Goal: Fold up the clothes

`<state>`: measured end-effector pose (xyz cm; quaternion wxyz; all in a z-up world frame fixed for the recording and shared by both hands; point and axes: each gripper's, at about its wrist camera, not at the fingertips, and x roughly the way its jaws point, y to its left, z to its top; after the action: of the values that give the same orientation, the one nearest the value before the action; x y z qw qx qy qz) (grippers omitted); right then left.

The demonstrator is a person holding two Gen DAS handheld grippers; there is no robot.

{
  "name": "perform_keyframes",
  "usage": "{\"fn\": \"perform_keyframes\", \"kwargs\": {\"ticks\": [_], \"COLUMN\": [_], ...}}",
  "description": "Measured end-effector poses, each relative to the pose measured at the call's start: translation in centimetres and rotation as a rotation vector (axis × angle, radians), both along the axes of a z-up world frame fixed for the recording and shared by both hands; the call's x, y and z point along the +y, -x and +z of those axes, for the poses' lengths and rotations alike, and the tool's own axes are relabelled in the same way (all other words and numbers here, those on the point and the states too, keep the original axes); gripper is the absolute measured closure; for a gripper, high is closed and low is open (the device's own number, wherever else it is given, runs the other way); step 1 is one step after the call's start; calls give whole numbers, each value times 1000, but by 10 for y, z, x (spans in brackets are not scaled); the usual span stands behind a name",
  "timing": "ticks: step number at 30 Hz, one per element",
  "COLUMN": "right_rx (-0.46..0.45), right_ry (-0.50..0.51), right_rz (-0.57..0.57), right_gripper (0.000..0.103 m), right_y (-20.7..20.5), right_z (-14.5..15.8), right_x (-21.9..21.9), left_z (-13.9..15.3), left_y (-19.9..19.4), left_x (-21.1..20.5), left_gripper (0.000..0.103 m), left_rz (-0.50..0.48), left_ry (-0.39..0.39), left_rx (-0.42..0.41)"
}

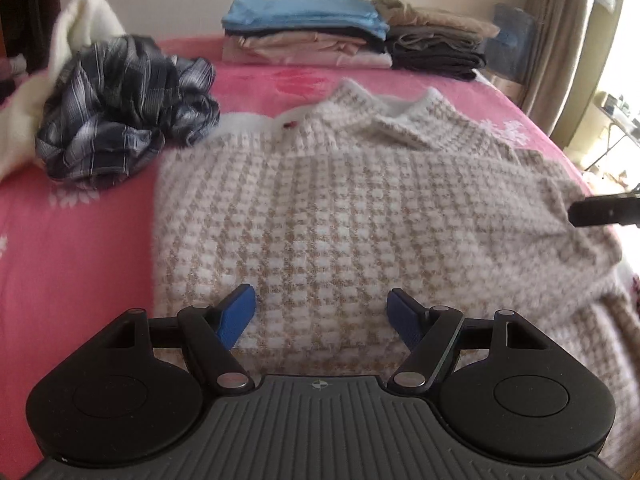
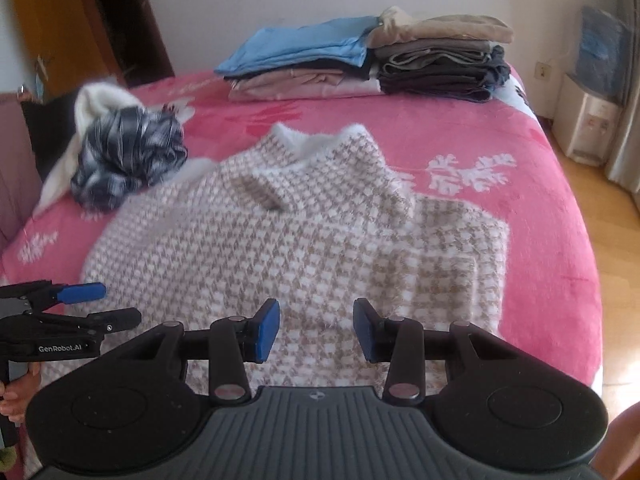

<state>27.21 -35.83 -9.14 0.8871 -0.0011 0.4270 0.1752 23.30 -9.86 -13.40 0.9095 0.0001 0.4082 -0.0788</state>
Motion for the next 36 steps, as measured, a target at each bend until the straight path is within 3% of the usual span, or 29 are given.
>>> {"fn": "perform_keyframes", "kwargs": {"ticks": [5, 10, 36], "right_rx": [-24, 10, 17], "right_ry": [70, 207, 170], "right_rz": [74, 123, 132], "right_gripper": [60, 60, 58], "right_y": [-2, -5, -4], "right_z": [-11, -47, -46], "right_x": [23, 35, 28], "left_z": [2, 3, 4], "left_y": [3, 2, 2], "left_x": [-1, 4, 4], "left_gripper": [29, 29, 27], "left_rz": [-12, -15, -13], "left_ry": [-17, 10, -2], "left_rx": [16, 36, 56]}}
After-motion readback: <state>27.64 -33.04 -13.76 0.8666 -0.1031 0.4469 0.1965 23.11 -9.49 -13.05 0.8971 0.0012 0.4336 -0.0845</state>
